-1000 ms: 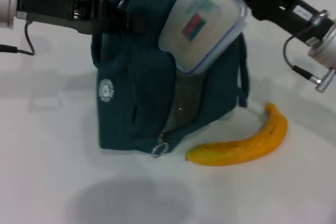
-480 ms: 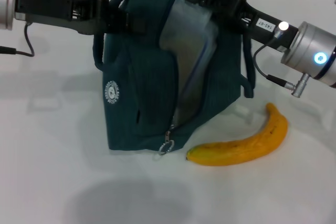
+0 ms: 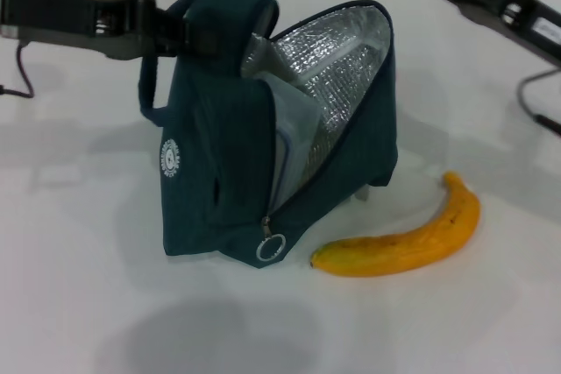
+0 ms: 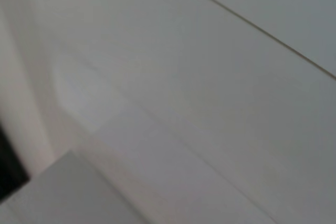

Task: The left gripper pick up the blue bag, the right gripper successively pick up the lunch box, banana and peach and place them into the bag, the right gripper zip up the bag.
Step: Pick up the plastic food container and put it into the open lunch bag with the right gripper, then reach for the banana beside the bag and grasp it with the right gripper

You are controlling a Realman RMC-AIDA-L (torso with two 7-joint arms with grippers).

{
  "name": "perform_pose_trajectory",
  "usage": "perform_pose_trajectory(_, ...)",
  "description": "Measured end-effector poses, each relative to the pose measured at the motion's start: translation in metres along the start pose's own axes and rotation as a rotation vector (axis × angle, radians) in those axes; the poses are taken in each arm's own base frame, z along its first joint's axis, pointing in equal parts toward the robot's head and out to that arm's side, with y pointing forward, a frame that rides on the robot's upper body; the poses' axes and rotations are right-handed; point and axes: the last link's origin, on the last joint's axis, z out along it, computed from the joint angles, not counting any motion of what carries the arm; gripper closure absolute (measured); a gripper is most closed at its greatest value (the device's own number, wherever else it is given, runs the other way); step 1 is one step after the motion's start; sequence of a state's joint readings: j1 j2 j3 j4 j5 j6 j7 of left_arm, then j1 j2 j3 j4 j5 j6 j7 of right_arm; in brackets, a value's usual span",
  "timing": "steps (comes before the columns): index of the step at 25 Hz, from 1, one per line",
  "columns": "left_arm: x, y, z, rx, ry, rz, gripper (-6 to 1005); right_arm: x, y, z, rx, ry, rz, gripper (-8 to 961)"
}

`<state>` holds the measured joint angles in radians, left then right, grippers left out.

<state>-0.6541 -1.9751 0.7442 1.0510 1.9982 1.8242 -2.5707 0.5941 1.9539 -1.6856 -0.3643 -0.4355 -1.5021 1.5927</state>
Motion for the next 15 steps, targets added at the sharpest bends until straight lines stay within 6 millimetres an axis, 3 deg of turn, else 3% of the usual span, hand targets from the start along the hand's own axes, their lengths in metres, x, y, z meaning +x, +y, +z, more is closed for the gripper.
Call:
perform_pose_trajectory(6, -0.003, -0.004, -0.003, 0.009, 0.005, -0.013, 965, -0.044, 0.021, -0.023, -0.062, 0.356, -0.256, 237)
perform_pose_trajectory(12, -0.007, -0.006, -0.006, 0.015, 0.009, -0.005, 965, -0.075, 0.032, -0.021, 0.089, 0.843, -0.524, 144)
perform_pose_trajectory(15, -0.007, -0.006, -0.004, 0.013, 0.007, 0.002, 965, -0.074, 0.04, -0.016, 0.124, 1.095, -0.678, 97)
